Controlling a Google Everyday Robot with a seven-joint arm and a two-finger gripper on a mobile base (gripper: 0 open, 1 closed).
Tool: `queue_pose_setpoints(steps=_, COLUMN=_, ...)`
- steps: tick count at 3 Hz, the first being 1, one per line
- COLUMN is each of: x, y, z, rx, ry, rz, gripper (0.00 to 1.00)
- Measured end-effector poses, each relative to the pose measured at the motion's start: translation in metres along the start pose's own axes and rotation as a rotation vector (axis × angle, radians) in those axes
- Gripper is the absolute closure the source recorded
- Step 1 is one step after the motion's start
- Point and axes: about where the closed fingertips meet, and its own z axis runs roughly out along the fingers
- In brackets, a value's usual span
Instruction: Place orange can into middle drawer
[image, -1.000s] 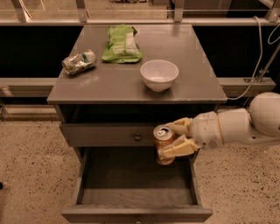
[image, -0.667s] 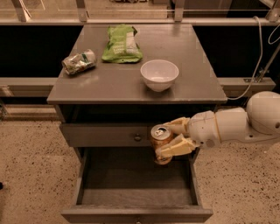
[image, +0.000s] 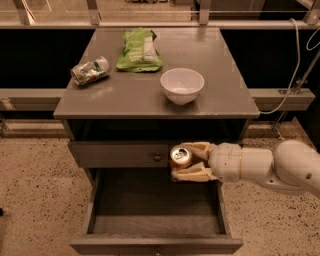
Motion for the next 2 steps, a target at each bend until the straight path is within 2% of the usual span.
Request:
queue_pose_setpoints(steps=1, x=0.044, y=0.000, z=0.013, rx=0.026, ry=-0.051, rz=-0.071, gripper=1.00)
queue_pose_setpoints(steps=2, x=0.098, y=0.007, z=0.027, rx=0.021, ry=-0.045, rz=-0.048, gripper=1.00)
